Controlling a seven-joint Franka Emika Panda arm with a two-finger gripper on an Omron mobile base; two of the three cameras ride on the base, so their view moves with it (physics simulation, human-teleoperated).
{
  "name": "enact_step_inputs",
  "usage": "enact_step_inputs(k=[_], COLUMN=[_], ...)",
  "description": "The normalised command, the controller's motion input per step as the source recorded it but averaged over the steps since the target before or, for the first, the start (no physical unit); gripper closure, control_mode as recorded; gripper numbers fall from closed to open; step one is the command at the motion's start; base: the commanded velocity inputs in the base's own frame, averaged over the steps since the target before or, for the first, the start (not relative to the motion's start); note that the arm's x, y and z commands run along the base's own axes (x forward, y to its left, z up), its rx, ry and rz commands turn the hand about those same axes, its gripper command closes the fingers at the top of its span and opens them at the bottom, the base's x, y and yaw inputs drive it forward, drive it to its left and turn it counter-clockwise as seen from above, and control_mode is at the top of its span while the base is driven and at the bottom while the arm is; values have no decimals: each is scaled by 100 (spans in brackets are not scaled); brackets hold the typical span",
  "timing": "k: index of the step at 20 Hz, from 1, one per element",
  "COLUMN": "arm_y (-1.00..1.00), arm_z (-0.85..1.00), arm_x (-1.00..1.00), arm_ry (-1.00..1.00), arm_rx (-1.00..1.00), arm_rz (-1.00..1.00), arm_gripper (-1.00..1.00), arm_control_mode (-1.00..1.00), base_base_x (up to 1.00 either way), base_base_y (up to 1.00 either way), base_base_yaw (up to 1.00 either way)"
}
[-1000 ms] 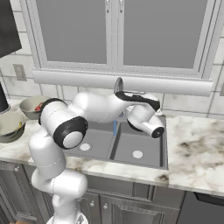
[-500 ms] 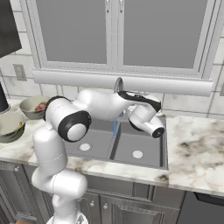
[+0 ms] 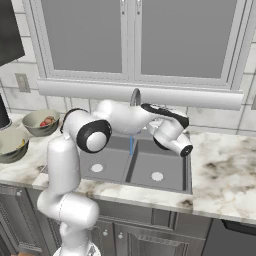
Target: Pick the peachs from the sink and place them in one bowl. Place the banana in the other bowl. Then turn off the sink faucet.
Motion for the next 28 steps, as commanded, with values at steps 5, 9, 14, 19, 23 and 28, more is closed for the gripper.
enact_step_inputs(k=[5, 9, 14, 19, 23, 28], arm_y=[-3, 0, 0, 0, 0, 4], arm_z=[-19, -17, -22, -28, -27, -6], arm_x=[33, 40, 49, 50, 53, 48], arm_ry=[0, 0, 0, 0, 0, 1], arm_rx=[7, 7, 5, 5, 4, 4], arm_rz=[9, 6, 3, 1, 0, 0], arm_gripper=[-100, -100, -100, -100, -100, -100], arm_control_mode=[-100, -100, -100, -100, -100, -100], base_base_x=[0, 0, 0, 0, 0, 0], base_base_y=[0, 0, 0, 0, 0, 0], base_base_yaw=[0, 0, 0, 0, 0, 0])
